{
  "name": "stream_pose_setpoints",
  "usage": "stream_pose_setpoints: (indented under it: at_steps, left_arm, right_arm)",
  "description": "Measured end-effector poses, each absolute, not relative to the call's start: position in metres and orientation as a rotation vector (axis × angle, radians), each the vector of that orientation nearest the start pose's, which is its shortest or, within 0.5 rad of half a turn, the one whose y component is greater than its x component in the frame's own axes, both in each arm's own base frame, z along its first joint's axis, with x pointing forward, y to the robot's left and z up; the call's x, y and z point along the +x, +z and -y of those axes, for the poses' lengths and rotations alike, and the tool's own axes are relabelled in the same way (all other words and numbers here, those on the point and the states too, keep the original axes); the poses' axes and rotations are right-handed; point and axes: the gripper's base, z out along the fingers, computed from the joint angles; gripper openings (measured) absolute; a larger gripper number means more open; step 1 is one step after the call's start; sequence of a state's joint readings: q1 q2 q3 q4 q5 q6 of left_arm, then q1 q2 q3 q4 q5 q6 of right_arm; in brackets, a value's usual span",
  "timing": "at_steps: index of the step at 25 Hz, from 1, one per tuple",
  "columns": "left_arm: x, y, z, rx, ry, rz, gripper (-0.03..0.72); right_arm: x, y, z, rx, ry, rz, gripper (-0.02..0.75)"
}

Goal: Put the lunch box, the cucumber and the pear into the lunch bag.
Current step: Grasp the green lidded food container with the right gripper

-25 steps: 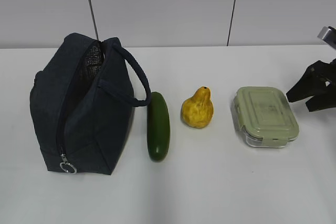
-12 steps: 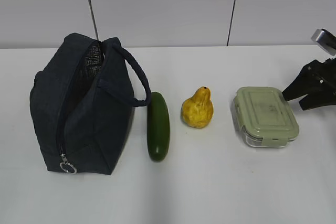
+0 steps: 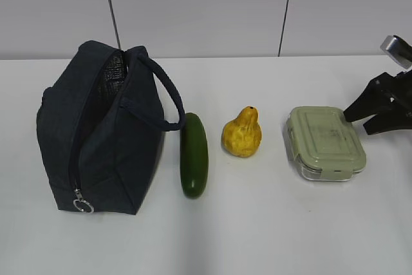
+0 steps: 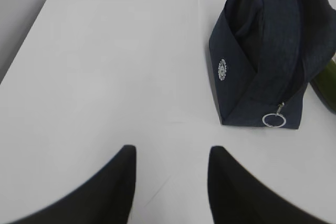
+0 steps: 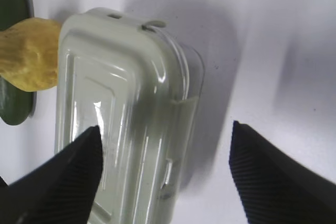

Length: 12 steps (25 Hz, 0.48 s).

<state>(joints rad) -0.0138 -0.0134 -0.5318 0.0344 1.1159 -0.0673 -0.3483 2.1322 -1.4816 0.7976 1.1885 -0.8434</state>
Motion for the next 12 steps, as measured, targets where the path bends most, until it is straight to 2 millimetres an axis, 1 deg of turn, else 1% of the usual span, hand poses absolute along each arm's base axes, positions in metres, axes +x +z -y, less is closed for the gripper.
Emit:
stream_pose_setpoints:
  at_steps: [5,12]
  left_arm:
    - [-0.013,0.281,-0.003,-0.059,-0.009,-2.053,0.276]
    - [-0.013,0.281,-0.003,-0.059,-0.009,-2.053,0.276]
  right_arm:
    - [0.4,0.158,0.08,-0.148,0.983,-2.714,0.585]
    - [0.391,0.145,0.07,-0.14,1.03,-2.757,0.585]
